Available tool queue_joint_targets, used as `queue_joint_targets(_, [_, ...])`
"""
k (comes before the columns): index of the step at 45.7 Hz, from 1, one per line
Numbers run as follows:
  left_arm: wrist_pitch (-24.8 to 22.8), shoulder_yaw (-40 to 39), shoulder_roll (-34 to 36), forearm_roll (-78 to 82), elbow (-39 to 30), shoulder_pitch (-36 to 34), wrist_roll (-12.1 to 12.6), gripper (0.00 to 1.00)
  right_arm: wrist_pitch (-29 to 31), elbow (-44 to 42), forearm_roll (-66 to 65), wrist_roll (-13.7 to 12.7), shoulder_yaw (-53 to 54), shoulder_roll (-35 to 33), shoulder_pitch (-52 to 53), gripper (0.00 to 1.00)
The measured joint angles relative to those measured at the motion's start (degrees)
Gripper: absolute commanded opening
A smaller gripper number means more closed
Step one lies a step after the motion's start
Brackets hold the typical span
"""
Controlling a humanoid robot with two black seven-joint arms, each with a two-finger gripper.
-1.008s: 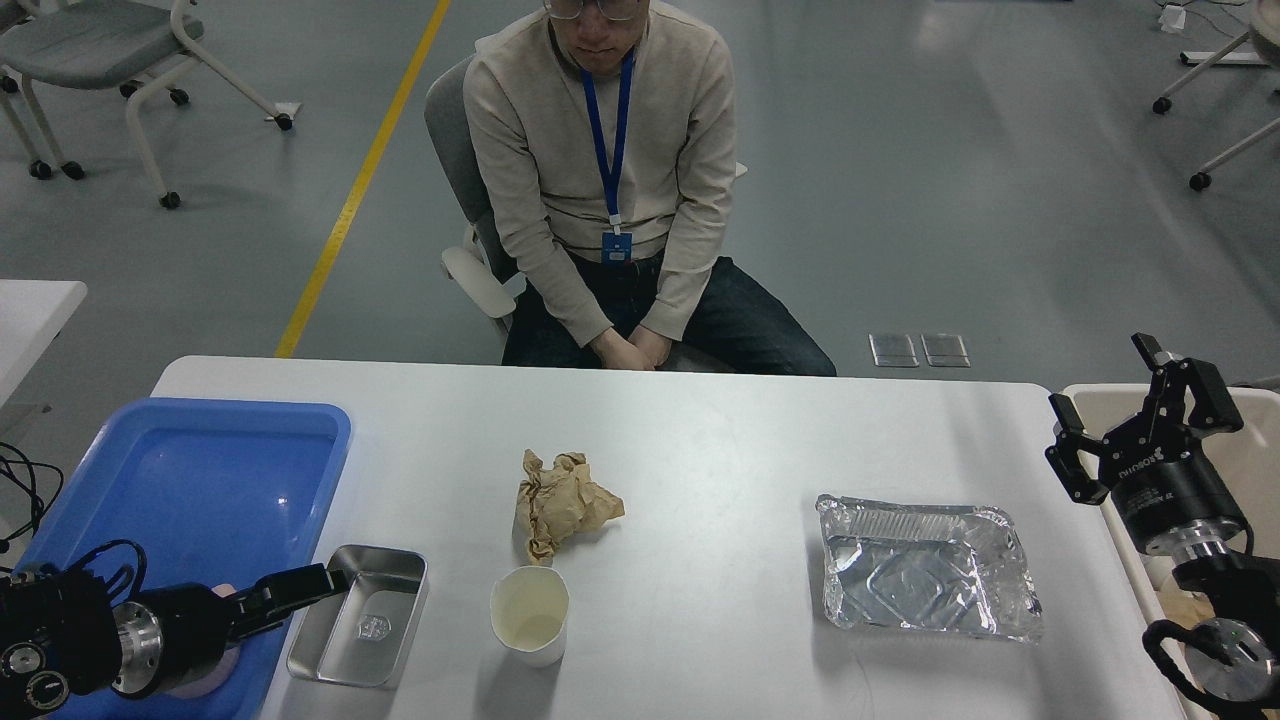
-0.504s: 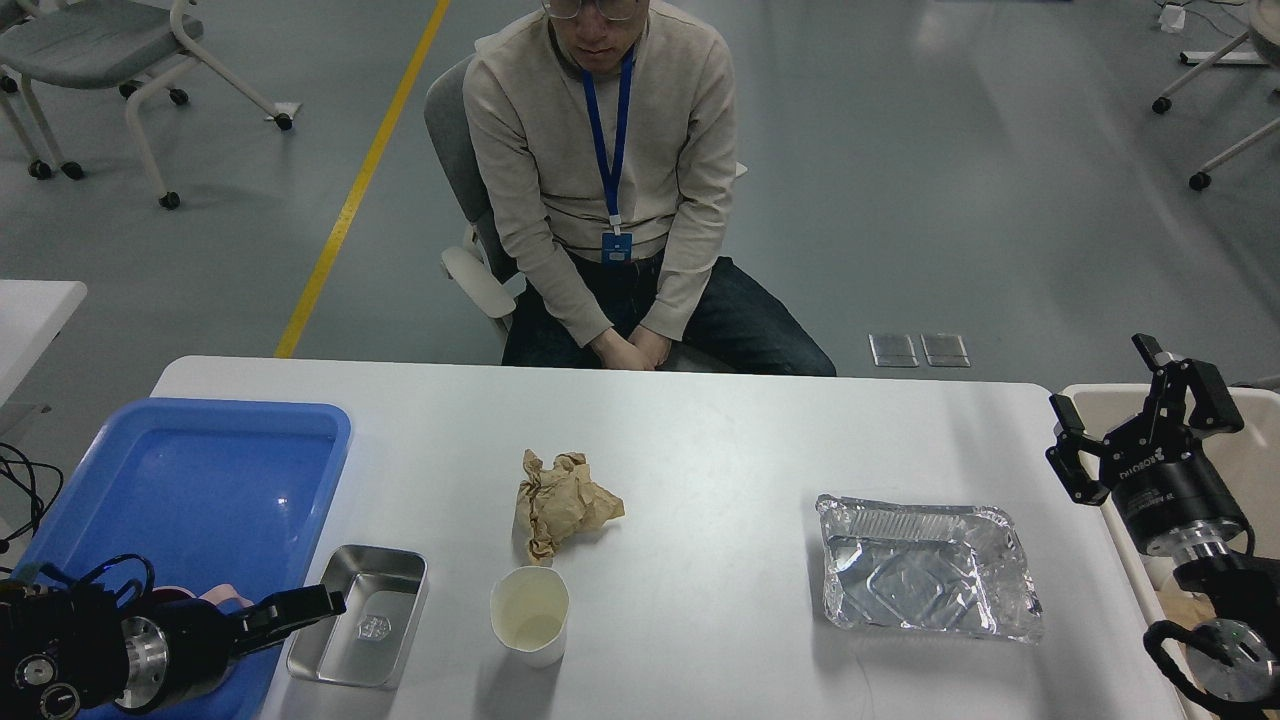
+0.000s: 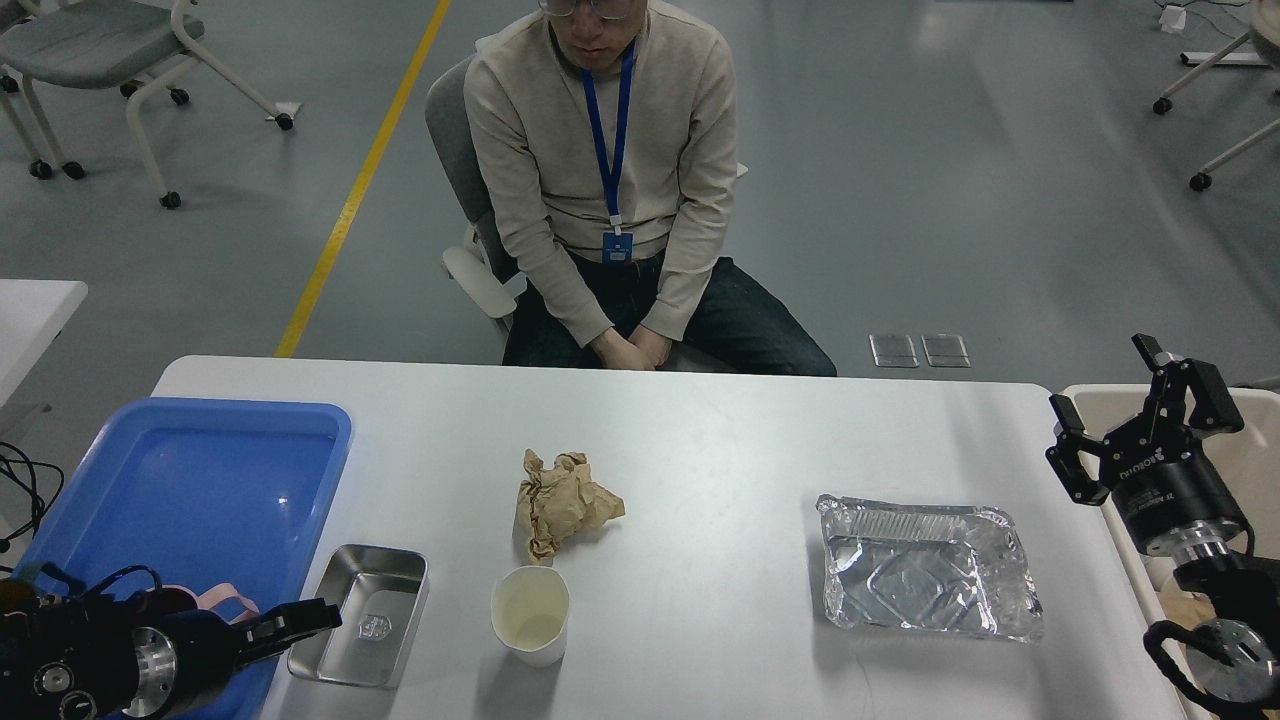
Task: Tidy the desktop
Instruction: 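Grasp the steel dish edge and lift it toward the blue tray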
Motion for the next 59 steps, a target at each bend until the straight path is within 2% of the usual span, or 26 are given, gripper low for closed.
queue_joint_targets(4, [0.0, 0.0, -0.3, 0.0, 0.1, 0.0, 0.0, 0.48, 0.0, 0.0, 0.0, 0.0, 0.0, 0.0, 0.0, 1.00])
queue_joint_targets(10, [0.0, 0.0, -0.5, -0.1, 0.1, 0.0, -0.1, 0.31, 0.0, 0.0, 0.0, 0.0, 0.0, 0.0, 0.0, 1.00])
queue_joint_targets(17, [0.0, 0.0, -0.7, -0.1, 0.1, 0.0, -0.7, 0.17, 0.0, -0.1, -0.1, 0.0, 0.0, 0.0, 0.1, 1.00])
queue_joint_targets(22, [0.0, 0.8, -0.9, -0.1, 0.1, -0.1, -1.0, 0.10, -0.1, -0.1, -0.1, 0.0, 0.0, 0.0, 0.1, 1.00])
queue_joint_targets(30, [0.0, 1.6, -1.1, -0.1, 0.1, -0.1, -1.3, 0.08, -0.1, -0.1, 0.0, 0.0, 0.0, 0.0, 0.1, 1.00])
queue_joint_targets(35, [0.1, 1.8, -1.3, 0.1, 0.2, -0.1, -1.4, 0.01, -0.1, -0.1, 0.0, 0.0, 0.0, 0.0, 0.1, 1.00])
queue_joint_targets(47, [1.0, 2.6, -1.7, 0.1, 0.1, -0.4, -2.2, 0.00, -0.1, -0.3, 0.0, 0.0, 0.1, 0.0, -0.1, 1.00])
queue_joint_targets(59, [1.0, 2.6, 0.1, 0.2, -1.5, -3.6, -2.7, 0.00, -0.1, -0.2, 0.0, 0.0, 0.1, 0.0, 0.1, 1.00])
